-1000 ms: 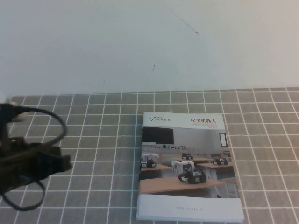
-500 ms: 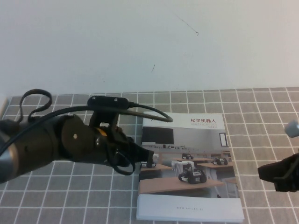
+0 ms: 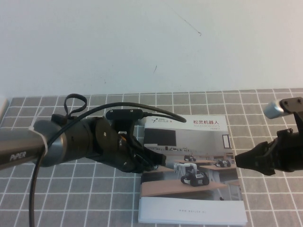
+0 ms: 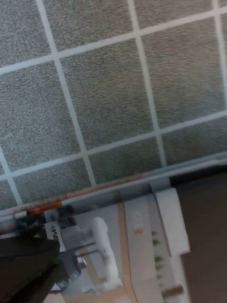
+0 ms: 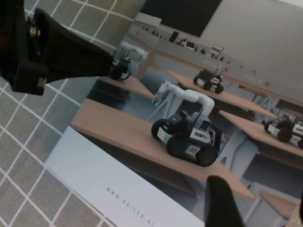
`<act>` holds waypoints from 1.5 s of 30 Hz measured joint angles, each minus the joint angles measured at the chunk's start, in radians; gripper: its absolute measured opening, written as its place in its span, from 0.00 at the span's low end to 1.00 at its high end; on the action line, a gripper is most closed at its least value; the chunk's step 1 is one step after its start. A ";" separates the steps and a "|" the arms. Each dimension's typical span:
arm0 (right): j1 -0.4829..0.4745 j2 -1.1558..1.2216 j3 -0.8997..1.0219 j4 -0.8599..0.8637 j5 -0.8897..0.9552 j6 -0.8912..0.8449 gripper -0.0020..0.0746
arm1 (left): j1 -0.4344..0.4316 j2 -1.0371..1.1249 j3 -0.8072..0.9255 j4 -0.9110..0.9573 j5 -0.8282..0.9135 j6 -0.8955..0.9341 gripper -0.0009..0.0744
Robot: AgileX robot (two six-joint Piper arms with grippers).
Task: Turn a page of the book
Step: Open the closed book
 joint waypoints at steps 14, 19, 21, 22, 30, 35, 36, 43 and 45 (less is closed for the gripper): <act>0.000 0.095 -0.016 -0.006 -0.025 0.018 0.54 | 0.000 0.032 -0.005 0.002 0.000 0.022 0.01; 0.000 0.151 -0.037 -0.006 -0.023 0.036 0.54 | 0.000 0.040 -0.008 0.002 0.000 0.022 0.01; 0.000 0.171 -0.040 -0.006 -0.023 0.037 0.54 | 0.000 0.042 -0.010 0.000 0.000 0.022 0.01; 0.000 0.184 -0.045 -0.006 -0.020 0.037 0.54 | 0.000 0.043 -0.010 0.000 0.000 0.022 0.01; 0.000 0.284 -0.082 0.026 0.003 0.037 0.54 | 0.000 0.046 -0.012 -0.004 0.002 0.025 0.01; 0.000 0.322 -0.100 0.029 0.003 0.037 0.54 | 0.000 0.046 -0.012 -0.004 0.002 0.025 0.01; 0.000 0.328 -0.102 0.034 0.003 0.037 0.54 | 0.000 0.046 -0.012 -0.004 0.002 0.025 0.01; -0.002 0.345 -0.106 0.066 0.010 0.040 0.54 | 0.000 0.047 -0.014 -0.004 0.003 0.025 0.01; -0.002 0.345 -0.107 0.070 0.014 0.040 0.54 | 0.000 0.047 -0.014 -0.004 0.003 0.025 0.01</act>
